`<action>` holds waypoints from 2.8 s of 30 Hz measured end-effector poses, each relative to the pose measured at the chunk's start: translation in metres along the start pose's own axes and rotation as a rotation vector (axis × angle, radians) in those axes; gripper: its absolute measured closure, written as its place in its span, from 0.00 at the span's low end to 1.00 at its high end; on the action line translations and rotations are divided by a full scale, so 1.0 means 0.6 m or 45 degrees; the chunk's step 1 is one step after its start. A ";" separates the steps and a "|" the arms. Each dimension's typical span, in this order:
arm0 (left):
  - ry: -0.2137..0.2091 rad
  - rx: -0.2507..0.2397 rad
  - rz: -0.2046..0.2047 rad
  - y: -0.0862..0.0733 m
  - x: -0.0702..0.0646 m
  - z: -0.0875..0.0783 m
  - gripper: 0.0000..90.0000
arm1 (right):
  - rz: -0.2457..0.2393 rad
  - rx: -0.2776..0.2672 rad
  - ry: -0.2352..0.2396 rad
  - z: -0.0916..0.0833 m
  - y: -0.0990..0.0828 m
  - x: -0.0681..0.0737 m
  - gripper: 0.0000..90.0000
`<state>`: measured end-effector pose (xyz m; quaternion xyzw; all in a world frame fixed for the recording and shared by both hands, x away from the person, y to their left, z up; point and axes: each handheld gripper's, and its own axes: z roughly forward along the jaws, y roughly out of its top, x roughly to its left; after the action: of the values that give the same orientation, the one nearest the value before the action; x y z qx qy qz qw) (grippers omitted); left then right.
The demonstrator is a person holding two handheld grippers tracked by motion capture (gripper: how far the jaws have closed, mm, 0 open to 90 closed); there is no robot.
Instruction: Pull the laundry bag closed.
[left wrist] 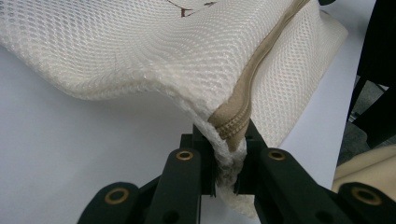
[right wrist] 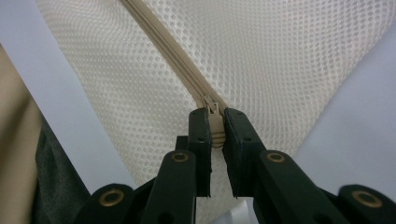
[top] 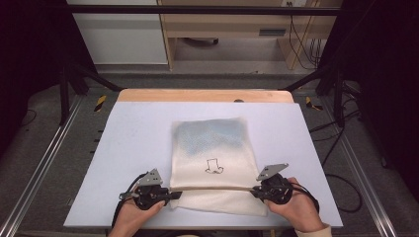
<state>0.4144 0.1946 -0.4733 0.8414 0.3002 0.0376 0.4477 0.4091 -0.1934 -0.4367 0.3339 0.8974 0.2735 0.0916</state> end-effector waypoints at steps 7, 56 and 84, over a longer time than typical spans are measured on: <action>0.003 0.002 0.002 0.000 0.000 0.000 0.91 | 0.008 0.002 0.001 0.000 -0.003 -0.002 0.91; 0.012 -0.007 0.005 0.002 0.002 -0.004 0.91 | 0.074 0.008 -0.008 -0.008 -0.035 -0.020 0.91; 0.022 0.003 0.012 0.001 -0.001 -0.003 0.91 | 0.085 0.010 0.007 -0.005 -0.037 -0.022 0.91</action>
<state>0.4135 0.1956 -0.4715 0.8431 0.2999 0.0466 0.4439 0.4060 -0.2173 -0.4468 0.3634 0.8870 0.2739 0.0788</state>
